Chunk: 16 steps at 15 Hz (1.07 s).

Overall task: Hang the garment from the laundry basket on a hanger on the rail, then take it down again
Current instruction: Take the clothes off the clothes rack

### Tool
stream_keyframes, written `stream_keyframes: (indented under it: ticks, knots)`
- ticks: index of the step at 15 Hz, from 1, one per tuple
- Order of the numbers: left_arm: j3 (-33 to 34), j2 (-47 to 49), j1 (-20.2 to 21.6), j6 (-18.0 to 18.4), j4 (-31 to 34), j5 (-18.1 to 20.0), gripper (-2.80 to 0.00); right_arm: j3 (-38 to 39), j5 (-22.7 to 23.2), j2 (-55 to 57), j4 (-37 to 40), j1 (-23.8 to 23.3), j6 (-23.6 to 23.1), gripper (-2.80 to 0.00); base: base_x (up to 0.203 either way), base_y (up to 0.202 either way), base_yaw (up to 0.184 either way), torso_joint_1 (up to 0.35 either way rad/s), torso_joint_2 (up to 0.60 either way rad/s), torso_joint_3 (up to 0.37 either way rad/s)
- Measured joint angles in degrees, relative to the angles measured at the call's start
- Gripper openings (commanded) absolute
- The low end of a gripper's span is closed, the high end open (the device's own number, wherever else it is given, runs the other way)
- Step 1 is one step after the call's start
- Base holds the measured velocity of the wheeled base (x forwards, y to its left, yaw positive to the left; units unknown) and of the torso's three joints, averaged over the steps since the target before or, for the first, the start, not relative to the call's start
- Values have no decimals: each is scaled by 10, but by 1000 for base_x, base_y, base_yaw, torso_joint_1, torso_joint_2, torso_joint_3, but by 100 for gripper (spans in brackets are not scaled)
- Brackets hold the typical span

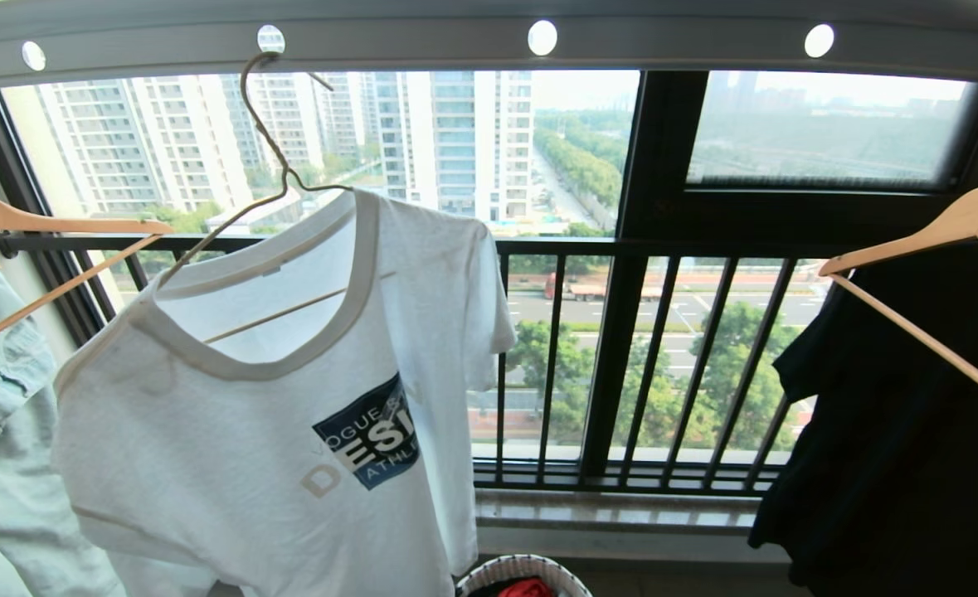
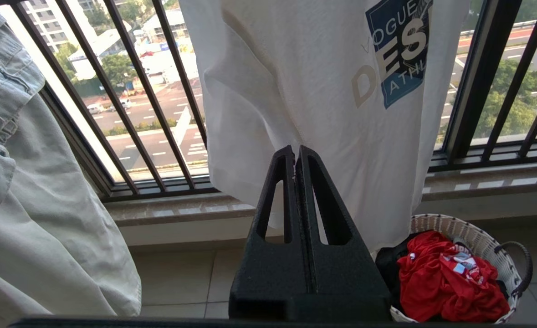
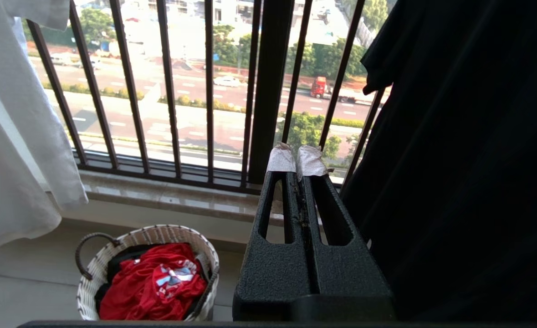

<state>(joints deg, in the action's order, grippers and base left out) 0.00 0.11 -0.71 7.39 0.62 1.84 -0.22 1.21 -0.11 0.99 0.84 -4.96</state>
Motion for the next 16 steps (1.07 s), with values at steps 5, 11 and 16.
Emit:
stream_keyframes:
  ticks: [5, 11, 16]
  knots:
    - [0, 0, 0, -38, -1, -1, -280, 0, -1, 0, -1, 0, 12, -280, 0, 0, 0, 0, 0, 0]
    - [0, 0, 0, -50, -1, -5, -280, 0, -1, 0, -1, 0, 12, -280, 0, 0, 0, 0, 0, 0]
    - [0, -1, -1, -51, -2, -5, -280, 0, -1, 0, -1, 0, 12, -280, 0, 0, 0, 0, 0, 0]
